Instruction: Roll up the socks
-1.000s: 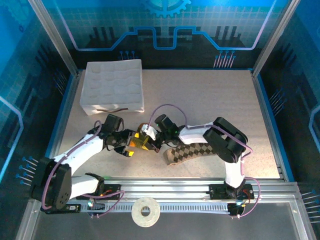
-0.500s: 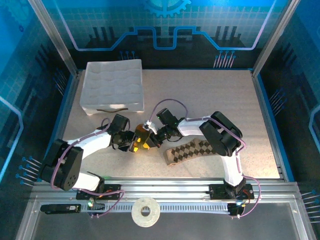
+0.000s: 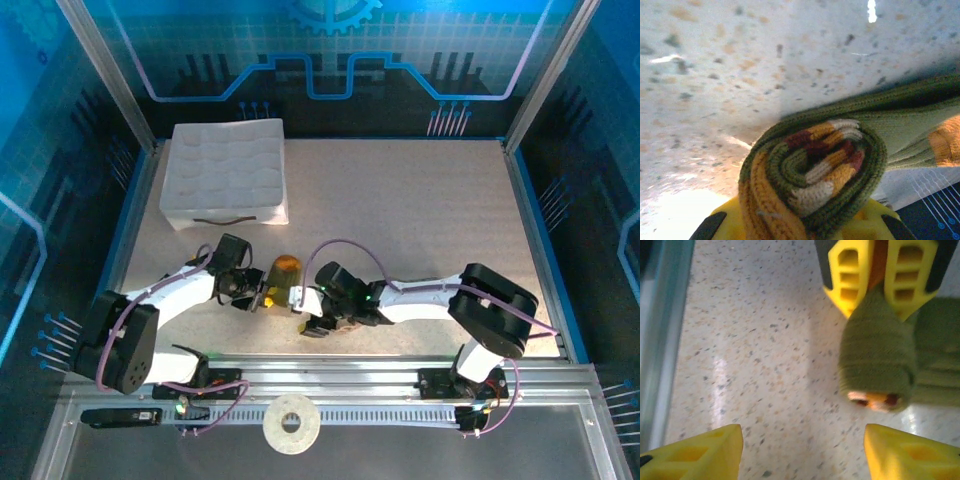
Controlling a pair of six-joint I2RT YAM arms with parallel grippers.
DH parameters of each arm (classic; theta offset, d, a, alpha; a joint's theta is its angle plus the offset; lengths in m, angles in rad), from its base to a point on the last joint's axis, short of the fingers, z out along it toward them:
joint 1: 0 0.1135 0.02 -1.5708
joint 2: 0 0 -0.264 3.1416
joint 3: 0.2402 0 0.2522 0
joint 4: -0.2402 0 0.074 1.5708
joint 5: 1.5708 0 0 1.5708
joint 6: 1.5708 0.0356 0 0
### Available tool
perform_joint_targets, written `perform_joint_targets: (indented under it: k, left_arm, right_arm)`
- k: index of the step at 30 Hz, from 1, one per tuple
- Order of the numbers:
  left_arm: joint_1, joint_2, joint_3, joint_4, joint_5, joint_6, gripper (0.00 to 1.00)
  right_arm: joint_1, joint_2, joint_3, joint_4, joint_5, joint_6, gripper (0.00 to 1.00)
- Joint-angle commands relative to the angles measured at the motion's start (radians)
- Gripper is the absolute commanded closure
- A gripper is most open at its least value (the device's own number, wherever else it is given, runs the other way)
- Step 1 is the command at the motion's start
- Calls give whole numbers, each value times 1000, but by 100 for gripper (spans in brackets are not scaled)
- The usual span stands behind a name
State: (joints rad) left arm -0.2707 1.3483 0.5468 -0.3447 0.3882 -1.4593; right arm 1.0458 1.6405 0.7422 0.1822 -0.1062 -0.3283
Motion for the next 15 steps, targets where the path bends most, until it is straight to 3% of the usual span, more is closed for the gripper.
perform_joint_targets:
  k: [1,15]
  left_arm:
    - [39,81,-77,-283,-48,37,100]
    - [74,198,33,-357,-72,159,100]
  right_arm:
    - [57,5,18,66,245,-191,35]
    - [141,168,183,82,396,-274,36]
